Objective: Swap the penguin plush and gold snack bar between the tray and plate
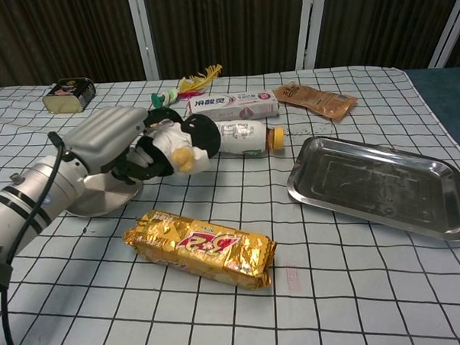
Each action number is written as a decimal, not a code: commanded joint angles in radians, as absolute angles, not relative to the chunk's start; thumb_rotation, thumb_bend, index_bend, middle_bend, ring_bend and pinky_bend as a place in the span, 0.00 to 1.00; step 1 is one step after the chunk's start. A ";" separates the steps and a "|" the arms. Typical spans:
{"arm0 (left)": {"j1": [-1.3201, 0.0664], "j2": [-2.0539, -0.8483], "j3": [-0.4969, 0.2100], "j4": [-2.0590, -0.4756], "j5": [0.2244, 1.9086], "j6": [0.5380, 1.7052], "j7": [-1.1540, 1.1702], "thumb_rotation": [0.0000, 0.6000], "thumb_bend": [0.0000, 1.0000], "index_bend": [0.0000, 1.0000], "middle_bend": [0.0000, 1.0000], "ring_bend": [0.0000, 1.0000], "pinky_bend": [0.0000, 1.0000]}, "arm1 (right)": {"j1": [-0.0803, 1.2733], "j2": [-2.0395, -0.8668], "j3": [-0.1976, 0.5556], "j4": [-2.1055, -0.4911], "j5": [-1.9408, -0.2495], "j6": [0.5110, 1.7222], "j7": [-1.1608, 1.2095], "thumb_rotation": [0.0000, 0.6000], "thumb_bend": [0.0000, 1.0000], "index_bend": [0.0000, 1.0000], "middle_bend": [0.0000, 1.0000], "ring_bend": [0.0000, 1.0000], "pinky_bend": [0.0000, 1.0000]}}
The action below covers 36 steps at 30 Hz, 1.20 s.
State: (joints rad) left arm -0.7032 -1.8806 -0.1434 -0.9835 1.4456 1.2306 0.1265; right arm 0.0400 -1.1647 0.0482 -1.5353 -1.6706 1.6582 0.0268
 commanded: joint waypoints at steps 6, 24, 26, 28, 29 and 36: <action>-0.618 -1.769 -0.101 -1.102 1.462 1.294 0.188 1.00 0.58 0.53 0.58 0.55 0.73 | 0.041 -1.166 0.051 -1.539 -1.663 1.653 0.021 1.00 0.09 0.01 0.00 0.00 0.00; -0.560 -1.832 -0.078 -0.896 1.439 1.262 0.194 1.00 0.55 0.42 0.45 0.42 0.66 | 0.043 -1.165 0.051 -1.542 -1.661 1.647 0.017 1.00 0.09 0.01 0.00 0.00 0.00; -0.554 -1.826 -0.079 -0.896 1.437 1.263 0.203 1.00 0.55 0.40 0.44 0.41 0.62 | 0.043 -1.165 0.050 -1.542 -1.660 1.646 0.018 1.00 0.09 0.01 0.00 0.00 0.00; -0.548 -1.817 -0.082 -0.905 1.431 1.260 0.217 1.00 0.54 0.38 0.41 0.39 0.56 | 0.043 -1.165 0.050 -1.542 -1.662 1.646 0.017 1.00 0.09 0.02 0.00 0.00 0.00; -0.545 -1.809 -0.084 -0.915 1.428 1.261 0.226 1.00 0.54 0.36 0.40 0.37 0.53 | 0.043 -1.166 0.050 -1.542 -1.661 1.645 0.015 1.00 0.09 0.02 0.00 0.00 0.00; -0.529 -1.772 -0.105 -0.969 1.436 1.315 0.258 1.00 0.53 0.23 0.26 0.22 0.37 | 0.045 -1.166 0.048 -1.544 -1.659 1.636 0.007 1.00 0.09 0.02 0.00 0.00 0.00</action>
State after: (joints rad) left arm -0.5332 -1.7794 -0.0999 -0.9594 1.4334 1.3072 0.2528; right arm 0.0451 -1.1662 0.0481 -1.5436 -1.6593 1.6365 0.0076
